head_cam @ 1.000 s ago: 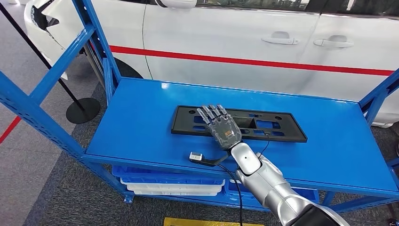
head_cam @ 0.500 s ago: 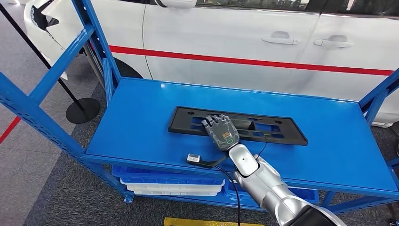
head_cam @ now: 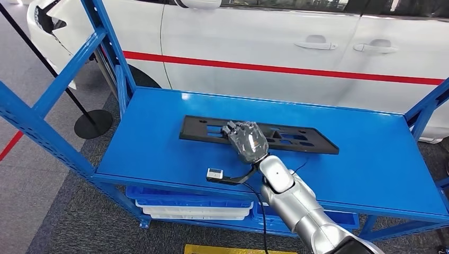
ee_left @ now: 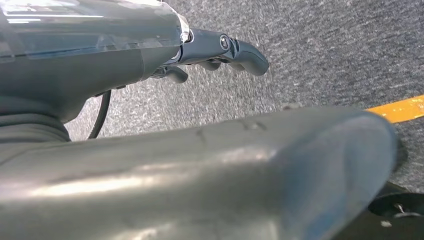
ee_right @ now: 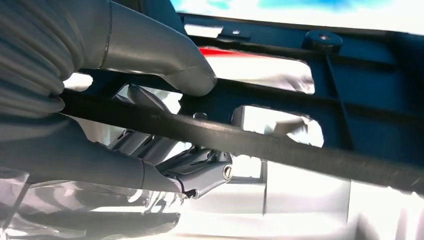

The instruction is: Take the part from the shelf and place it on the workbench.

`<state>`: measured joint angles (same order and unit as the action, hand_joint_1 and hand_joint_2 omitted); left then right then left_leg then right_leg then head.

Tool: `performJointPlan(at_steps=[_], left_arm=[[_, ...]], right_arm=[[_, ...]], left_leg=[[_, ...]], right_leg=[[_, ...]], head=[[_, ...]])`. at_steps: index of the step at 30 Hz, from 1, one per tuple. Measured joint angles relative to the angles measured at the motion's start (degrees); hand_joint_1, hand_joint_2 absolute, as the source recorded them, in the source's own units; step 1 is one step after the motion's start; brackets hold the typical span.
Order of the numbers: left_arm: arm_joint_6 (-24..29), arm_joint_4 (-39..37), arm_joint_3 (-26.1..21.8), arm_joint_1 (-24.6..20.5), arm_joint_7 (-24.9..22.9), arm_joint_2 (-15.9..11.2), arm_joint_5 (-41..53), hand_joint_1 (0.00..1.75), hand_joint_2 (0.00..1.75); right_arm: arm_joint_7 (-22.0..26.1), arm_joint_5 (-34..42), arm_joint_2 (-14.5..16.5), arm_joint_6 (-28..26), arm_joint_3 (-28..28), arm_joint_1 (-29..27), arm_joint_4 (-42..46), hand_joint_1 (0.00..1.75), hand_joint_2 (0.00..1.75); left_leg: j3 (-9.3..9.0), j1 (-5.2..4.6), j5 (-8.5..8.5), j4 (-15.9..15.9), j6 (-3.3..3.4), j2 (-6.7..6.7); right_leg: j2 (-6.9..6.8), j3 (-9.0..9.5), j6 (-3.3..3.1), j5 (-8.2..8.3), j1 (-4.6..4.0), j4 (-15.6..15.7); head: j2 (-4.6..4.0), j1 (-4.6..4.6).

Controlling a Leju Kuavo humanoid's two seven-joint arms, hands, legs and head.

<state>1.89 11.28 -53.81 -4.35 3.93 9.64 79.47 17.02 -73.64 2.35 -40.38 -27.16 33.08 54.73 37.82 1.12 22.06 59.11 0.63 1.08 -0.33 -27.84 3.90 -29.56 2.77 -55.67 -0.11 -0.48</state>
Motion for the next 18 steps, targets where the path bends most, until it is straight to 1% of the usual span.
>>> performJointPlan(at_steps=[1, 2, 3, 5, 7, 9, 13, 18], left_arm=[[0.26, 0.00, 0.03, -0.01, 0.04, 0.00, 0.16, 0.00, 0.00], [0.46, 0.00, 0.08, -0.05, 0.09, 0.00, 0.28, 0.00, 0.00], [0.61, 0.00, 0.15, -0.11, 0.14, 0.01, 0.38, 0.00, 0.00], [0.84, 0.00, 0.37, -0.11, 0.20, 0.02, 0.52, 0.00, 0.00], [0.98, 0.00, 0.51, -0.11, 0.24, 0.02, 0.58, 0.00, 0.00], [1.05, 0.00, 0.63, -0.38, 0.36, 0.02, 0.66, 0.00, 0.00], [1.37, 0.00, 0.86, -0.81, 1.34, 0.08, 0.55, 0.00, 0.00], [1.49, 0.00, 0.91, -1.14, 1.74, 0.15, 0.38, 0.00, 0.00]], right_arm=[[5.41, 6.67, 0.74, 0.02, 3.29, 0.06, 2.67, 1.75, 1.75], [9.35, 13.86, 1.37, 0.14, 6.20, 0.47, 5.04, 1.75, 1.75], [11.32, 20.48, 1.75, 0.40, 8.43, 1.11, 7.42, 1.75, 1.75], [11.85, 31.99, 1.72, 1.69, 10.78, 2.71, 12.41, 1.75, 1.75], [11.47, 39.75, 1.43, 3.64, 12.04, 4.57, 16.71, 1.75, 1.75], [10.85, 44.85, 1.34, 5.48, 12.89, 6.67, 20.27, 1.75, 1.75], [9.26, 51.23, 1.33, 8.16, 14.26, 10.57, 25.87, 1.75, 1.75], [8.69, 53.16, 1.33, 9.13, 15.44, 12.53, 29.51, 1.75, 1.75]], left_leg=[[0.00, 0.00, 0.00, 0.00, 0.00, 0.00], [0.00, 0.00, -0.01, 0.00, 0.01, 0.03], [0.00, 0.00, -0.01, 0.00, 0.02, 0.07], [0.00, 0.00, -0.02, 0.00, 0.02, 0.13], [0.00, -0.03, 0.00, 0.00, 0.01, -0.02], [0.00, -0.05, 0.00, 0.00, 0.01, -0.19], [-0.02, -0.04, 0.00, 0.00, 0.01, -0.20], [-0.02, -0.03, 0.01, 0.00, 0.01, -0.22]], right_leg=[[0.01, -0.01, 0.00, 0.00, 0.00, -0.01], [-0.01, 0.00, 0.00, 0.00, 0.00, -0.01], [-0.05, 0.02, -0.01, -0.02, 0.00, -0.01], [-0.10, 0.05, -0.04, -0.03, 0.01, -0.01], [0.11, -0.03, 0.02, 0.03, 0.03, -0.02], [0.31, -0.10, 0.09, 0.09, 0.04, -0.02], [0.25, -0.07, 0.09, 0.08, 0.03, -0.02], [0.28, -0.07, 0.07, 0.06, 0.03, -0.02]], head=[[0.00, 0.00], [0.00, 0.00], [0.00, 0.00], [0.00, 0.00], [0.00, 0.00], [0.00, 0.00], [0.00, 0.00], [0.00, 0.00]])
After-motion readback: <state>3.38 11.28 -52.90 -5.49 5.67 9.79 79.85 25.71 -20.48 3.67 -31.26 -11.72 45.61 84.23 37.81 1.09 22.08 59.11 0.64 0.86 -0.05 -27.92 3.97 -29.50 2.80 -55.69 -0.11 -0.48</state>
